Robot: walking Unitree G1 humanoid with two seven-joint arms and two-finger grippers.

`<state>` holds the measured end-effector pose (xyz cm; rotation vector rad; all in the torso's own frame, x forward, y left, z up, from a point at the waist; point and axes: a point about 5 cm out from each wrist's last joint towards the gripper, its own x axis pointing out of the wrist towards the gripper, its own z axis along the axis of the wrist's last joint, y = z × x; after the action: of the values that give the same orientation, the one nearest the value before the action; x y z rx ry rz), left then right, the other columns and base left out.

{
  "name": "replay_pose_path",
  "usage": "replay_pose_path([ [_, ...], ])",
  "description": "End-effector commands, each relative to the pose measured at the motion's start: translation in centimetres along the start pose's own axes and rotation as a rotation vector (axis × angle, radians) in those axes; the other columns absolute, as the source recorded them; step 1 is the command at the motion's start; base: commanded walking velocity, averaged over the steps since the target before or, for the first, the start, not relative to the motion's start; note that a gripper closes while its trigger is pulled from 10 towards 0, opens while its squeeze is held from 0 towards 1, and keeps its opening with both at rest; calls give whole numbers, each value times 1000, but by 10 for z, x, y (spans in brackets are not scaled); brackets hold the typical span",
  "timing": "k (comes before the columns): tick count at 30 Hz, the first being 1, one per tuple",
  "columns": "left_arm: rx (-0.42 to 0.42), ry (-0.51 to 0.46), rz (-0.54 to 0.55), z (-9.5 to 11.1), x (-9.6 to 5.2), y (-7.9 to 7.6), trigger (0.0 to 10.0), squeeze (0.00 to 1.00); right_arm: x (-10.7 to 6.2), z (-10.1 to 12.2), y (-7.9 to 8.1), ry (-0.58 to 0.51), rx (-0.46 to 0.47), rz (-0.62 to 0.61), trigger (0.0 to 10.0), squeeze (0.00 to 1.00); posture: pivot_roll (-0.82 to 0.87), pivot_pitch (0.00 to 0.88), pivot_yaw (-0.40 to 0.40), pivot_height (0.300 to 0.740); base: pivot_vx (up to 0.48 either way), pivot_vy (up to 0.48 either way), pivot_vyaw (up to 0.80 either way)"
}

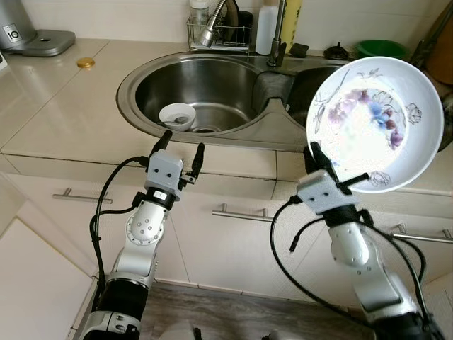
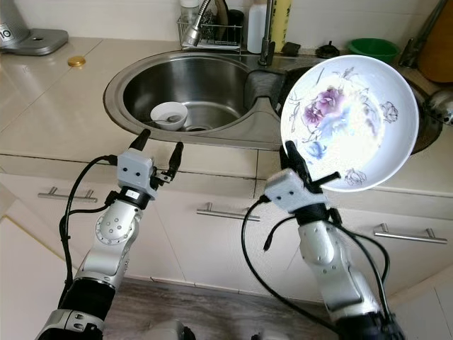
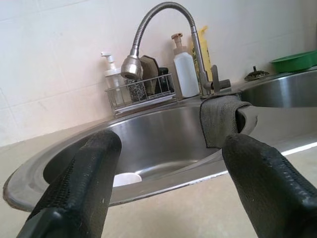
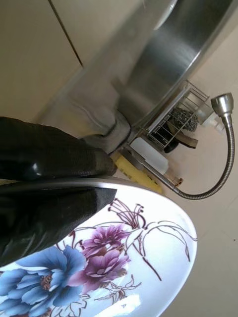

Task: Kitchen organization

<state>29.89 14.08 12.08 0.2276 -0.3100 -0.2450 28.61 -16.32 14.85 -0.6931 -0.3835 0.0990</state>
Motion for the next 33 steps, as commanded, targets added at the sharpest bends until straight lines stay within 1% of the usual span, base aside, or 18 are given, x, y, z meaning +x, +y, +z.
replay_pose_path([
  [1, 10, -13, 2, 2, 4, 0, 10000, 0, 10, 1, -5, -16, 21, 21, 10000, 0, 57, 0, -24, 740, 0, 0, 0],
  [2, 10, -13, 2, 2, 4, 0, 10000, 0, 10, 1, -5, -16, 21, 21, 10000, 0, 57, 0, -24, 740, 0, 0, 0],
  [3, 9, -13, 5, 2, 4, 0, 10000, 0, 18, -2, -4, -11, 24, 67, 10000, 0, 60, 0, -26, 740, 0, 0, 0],
  [6, 9, -13, 5, 2, 4, -1, 10000, 0, 28, -4, -7, -7, 47, 103, 10000, 0, 64, 0, -28, 740, 0, 0, 0],
  [9, 8, -12, 5, 1, 4, -1, 10000, 0, 31, -4, -7, -9, 57, 116, 10000, 0, 67, 0, -30, 740, 0, 0, 0],
  [10, 6, -11, 5, 1, 4, -2, 10000, 0, 38, -6, -11, -4, 111, 115, 10000, 0, 67, 0, -29, 740, 0, 0, 0],
  [11, 4, -11, 4, 1, 4, -2, 10000, 0, 41, -6, -13, -8, 133, 112, 10000, 0, 66, 0, -27, 740, 0, 0, 0],
  [15, 1, -10, -3, 0, 4, -5, 10000, 0, 57, -2, -16, -48, 169, 132, 10000, 0, 67, 0, -24, 740, 0, 0, 0],
  [18, 1, -10, -5, 0, 5, -5, 10000, 0, 68, -2, -15, -42, 209, 141, 10000, 0, 73, 0, -22, 740, 0, 0, 0],
  [19, 2, -10, -5, 1, 5, -5, 10000, 0, 77, -5, -15, -8, 260, 126, 10000, 0, 78, 0, -22, 740, 0, 0, 0],
  [22, 4, -11, -5, 1, 5, -4, 10000, 0, 85, -7, -18, 23, 350, 86, 10000, 0, 78, 0, -22, 740, 0, 0, 0],
  [24, 5, -10, -3, 1, 5, -4, 10000, 0, 90, -10, -23, 47, 415, 44, 10000, 0, 78, 0, -22, 740, 0, 0, 0],
  [25, 6, -9, -1, 1, 5, -4, 10000, 0, 94, -14, -30, 77, 477, -12, 10000, 0, 94, 0, -28, 740, 0, 0, 0],
  [26, 6, -9, -1, 1, 5, -3, 10000, 0, 95, -14, -31, 83, 489, -24, 10000, 0, 94, 0, -28, 740, 0, 0, 0],
  [30, 7, -7, -3, 1, 5, -3, 10000, 0, 98, -28, -51, 153, 619, -155, 10000, 0, 94, 0, -28, 740, 0, 0, 0],
  [33, 7, -6, -5, 0, 5, -4, 10000, 0, 97, -35, -64, 175, 667, -225, 10000, 0, 94, 0, -28, 740, 0, 0, 0],
])
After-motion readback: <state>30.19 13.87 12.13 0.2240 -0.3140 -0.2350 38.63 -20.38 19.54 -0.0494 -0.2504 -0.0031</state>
